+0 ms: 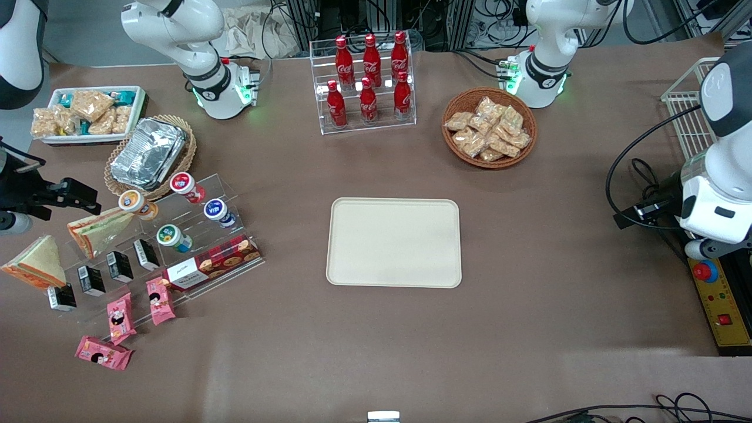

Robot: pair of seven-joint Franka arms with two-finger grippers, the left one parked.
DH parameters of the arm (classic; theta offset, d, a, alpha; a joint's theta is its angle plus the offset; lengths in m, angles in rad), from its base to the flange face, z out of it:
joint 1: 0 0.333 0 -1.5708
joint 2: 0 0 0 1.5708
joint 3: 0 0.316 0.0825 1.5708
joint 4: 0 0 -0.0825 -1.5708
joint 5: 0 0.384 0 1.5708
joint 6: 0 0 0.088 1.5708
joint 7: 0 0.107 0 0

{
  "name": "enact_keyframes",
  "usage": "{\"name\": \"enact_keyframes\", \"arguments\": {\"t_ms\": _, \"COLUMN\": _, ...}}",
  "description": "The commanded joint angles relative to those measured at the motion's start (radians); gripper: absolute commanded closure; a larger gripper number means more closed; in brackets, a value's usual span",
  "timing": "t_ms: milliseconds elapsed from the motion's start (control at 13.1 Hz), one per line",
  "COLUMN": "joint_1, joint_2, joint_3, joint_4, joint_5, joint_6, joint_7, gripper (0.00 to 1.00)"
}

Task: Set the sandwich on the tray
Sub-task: 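Move the right gripper over the display rack toward the wrapped sandwiches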

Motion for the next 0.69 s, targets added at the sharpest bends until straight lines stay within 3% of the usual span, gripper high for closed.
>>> {"name": "enact_keyframes", "arguments": {"t_ms": 0, "joint_1": -0.005, "joint_2": -0.012, "joint_3": -0.001, "joint_4": 0.011, "joint_5": 0.011, "joint_6": -0.025, "joint_7": -0.005, "gripper": 0.02}}
{"name": "enact_keyframes", "arguments": {"t_ms": 611, "joint_1": -0.008, "joint_2": -0.011, "joint_3": -0.001, "joint_4": 0.008, "joint_5": 0.013, "joint_6": -0.025, "joint_7": -0.010, "gripper": 0.02}}
